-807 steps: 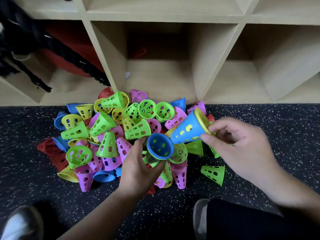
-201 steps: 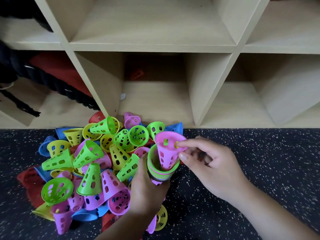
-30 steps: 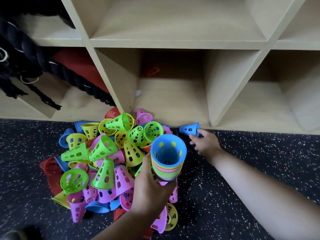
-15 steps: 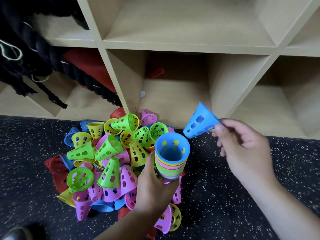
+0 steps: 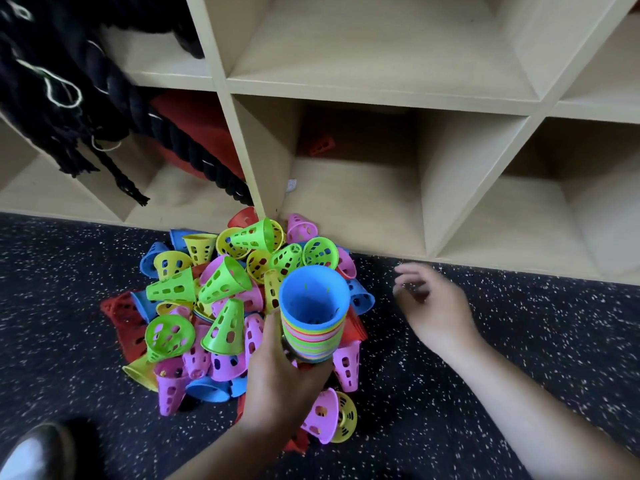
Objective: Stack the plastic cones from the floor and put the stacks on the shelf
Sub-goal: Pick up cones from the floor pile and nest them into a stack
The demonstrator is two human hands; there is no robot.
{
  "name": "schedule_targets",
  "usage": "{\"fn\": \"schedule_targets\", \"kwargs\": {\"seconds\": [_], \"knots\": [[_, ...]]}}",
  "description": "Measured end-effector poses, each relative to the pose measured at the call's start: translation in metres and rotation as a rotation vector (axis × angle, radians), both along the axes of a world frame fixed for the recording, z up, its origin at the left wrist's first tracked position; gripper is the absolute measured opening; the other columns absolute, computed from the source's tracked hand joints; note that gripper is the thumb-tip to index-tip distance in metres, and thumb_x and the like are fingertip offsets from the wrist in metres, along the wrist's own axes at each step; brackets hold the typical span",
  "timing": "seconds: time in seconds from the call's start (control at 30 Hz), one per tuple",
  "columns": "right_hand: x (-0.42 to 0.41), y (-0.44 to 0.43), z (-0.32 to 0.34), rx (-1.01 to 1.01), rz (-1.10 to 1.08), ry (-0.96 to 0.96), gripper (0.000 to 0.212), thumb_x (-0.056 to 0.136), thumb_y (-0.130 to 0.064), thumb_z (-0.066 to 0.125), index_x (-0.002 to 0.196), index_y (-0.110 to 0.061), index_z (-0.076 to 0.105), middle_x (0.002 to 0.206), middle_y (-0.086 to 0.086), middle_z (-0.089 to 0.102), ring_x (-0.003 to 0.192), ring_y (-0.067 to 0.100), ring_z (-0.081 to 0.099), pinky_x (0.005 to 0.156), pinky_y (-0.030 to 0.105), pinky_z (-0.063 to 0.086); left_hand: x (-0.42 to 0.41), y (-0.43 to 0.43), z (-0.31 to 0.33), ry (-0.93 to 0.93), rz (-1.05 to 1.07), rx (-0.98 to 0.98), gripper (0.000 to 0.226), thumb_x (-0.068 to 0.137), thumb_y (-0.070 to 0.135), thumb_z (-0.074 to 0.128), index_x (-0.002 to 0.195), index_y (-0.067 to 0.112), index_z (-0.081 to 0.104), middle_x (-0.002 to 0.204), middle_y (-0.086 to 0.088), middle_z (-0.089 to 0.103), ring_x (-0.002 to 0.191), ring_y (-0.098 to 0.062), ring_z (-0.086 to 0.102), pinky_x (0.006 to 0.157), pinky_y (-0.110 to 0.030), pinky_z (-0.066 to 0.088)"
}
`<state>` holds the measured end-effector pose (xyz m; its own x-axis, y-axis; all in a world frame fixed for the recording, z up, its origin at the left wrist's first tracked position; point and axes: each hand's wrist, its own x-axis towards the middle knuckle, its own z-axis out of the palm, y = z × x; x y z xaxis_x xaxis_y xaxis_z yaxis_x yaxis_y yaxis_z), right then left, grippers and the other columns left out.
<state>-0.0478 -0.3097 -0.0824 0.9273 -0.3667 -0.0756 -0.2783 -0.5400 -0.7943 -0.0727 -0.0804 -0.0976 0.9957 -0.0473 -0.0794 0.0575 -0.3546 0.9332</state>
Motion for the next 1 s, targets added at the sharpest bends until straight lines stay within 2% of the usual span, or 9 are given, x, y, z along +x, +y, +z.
{"fn": "schedule_targets", "kwargs": {"seconds": [0.1, 0.17, 0.23, 0.37, 0.53, 0.63, 0.7, 0.83, 1.0], "knots": [[0.015, -0.004, -0.051, -0.093, 0.068, 0.255, 0.038, 0.088, -0.030, 0.065, 0.126, -0.035, 0.060, 0.122, -0.011, 0.067, 0.092, 0.012, 0.065, 0.086, 0.025, 0.050, -0.001, 0.004, 0.003, 0.004, 0.001, -0.014, 0.066, 0.070, 0.018, 0.090, 0.117, 0.044, 0.052, 0.105, 0.020, 0.071, 0.094, -0.002, 0.070, 0.079, -0.026, 0.057], [0.022, -0.001, -0.067, -0.079, 0.077, 0.295, 0.040, 0.087, -0.031, 0.066, 0.127, -0.034, 0.061, 0.123, -0.008, 0.068, 0.103, 0.013, 0.064, 0.094, 0.030, 0.049, -0.001, 0.007, 0.003, -0.018, 0.002, -0.002, 0.066, 0.070, 0.017, 0.091, 0.115, 0.046, 0.051, 0.106, 0.020, 0.071, 0.095, -0.003, 0.070, 0.081, -0.031, 0.059], [0.029, 0.001, -0.074, -0.055, 0.081, 0.290, 0.031, 0.088, -0.029, 0.066, 0.118, -0.031, 0.067, 0.115, -0.007, 0.071, 0.106, 0.011, 0.065, 0.094, 0.027, 0.048, 0.000, 0.008, 0.004, -0.036, 0.000, 0.014, 0.067, 0.070, 0.015, 0.091, 0.112, 0.048, 0.051, 0.104, 0.021, 0.071, 0.093, 0.000, 0.070, 0.079, -0.027, 0.059], [0.036, 0.000, -0.083, -0.147, 0.040, 0.255, 0.011, 0.085, -0.026, 0.062, 0.080, -0.030, 0.071, 0.084, -0.012, 0.074, 0.087, 0.011, 0.070, 0.080, 0.030, 0.053, 0.003, 0.007, 0.006, -0.051, -0.006, 0.036, 0.076, 0.067, 0.014, 0.092, 0.103, 0.063, 0.048, 0.100, 0.025, 0.070, 0.088, 0.003, 0.070, 0.072, -0.014, 0.055], [0.032, 0.005, -0.082, -0.128, 0.128, 0.295, 0.024, 0.087, -0.029, 0.068, 0.110, -0.035, 0.069, 0.101, -0.011, 0.073, 0.098, 0.012, 0.067, 0.088, 0.032, 0.052, 0.004, 0.006, 0.007, -0.061, -0.009, 0.036, 0.079, 0.065, 0.018, 0.094, 0.102, 0.069, 0.046, 0.100, 0.026, 0.071, 0.087, 0.004, 0.069, 0.070, -0.010, 0.053], [0.033, 0.006, -0.086, -0.153, 0.097, 0.257, 0.004, 0.086, -0.029, 0.064, 0.087, -0.030, 0.068, 0.081, -0.010, 0.072, 0.081, 0.013, 0.067, 0.075, 0.032, 0.053, 0.003, 0.006, 0.009, -0.055, -0.014, 0.028, 0.077, 0.066, 0.018, 0.094, 0.102, 0.068, 0.047, 0.100, 0.025, 0.071, 0.087, 0.004, 0.070, 0.070, -0.011, 0.054], [0.029, 0.005, -0.083, -0.166, 0.041, 0.234, 0.007, 0.086, -0.030, 0.060, 0.082, -0.025, 0.063, 0.071, -0.007, 0.069, 0.070, 0.017, 0.064, 0.065, 0.033, 0.050, 0.003, 0.008, 0.010, -0.045, -0.009, 0.022, 0.073, 0.066, 0.019, 0.094, 0.106, 0.061, 0.048, 0.101, 0.025, 0.071, 0.087, 0.004, 0.070, 0.072, -0.014, 0.055], [0.010, -0.006, -0.055, -0.194, -0.100, 0.087, 0.006, 0.089, -0.026, 0.061, 0.086, -0.025, 0.066, 0.076, -0.007, 0.072, 0.068, 0.017, 0.066, 0.062, 0.032, 0.051, 0.005, 0.010, 0.009, -0.022, 0.016, 0.018, 0.069, 0.066, 0.020, 0.094, 0.106, 0.051, 0.048, 0.097, 0.027, 0.070, 0.084, 0.002, 0.070, 0.067, -0.011, 0.053], [-0.007, -0.007, 0.020, -0.004, -0.241, -0.155, 0.019, 0.088, -0.015, 0.068, 0.104, -0.024, 0.070, 0.080, -0.015, 0.069, 0.072, 0.011, 0.066, 0.067, 0.022, 0.046, 0.006, 0.008, 0.002, -0.041, 0.022, 0.039, 0.065, 0.068, 0.019, 0.092, 0.108, 0.048, 0.050, 0.098, 0.025, 0.070, 0.086, 0.003, 0.069, 0.068, -0.013, 0.054]]}}
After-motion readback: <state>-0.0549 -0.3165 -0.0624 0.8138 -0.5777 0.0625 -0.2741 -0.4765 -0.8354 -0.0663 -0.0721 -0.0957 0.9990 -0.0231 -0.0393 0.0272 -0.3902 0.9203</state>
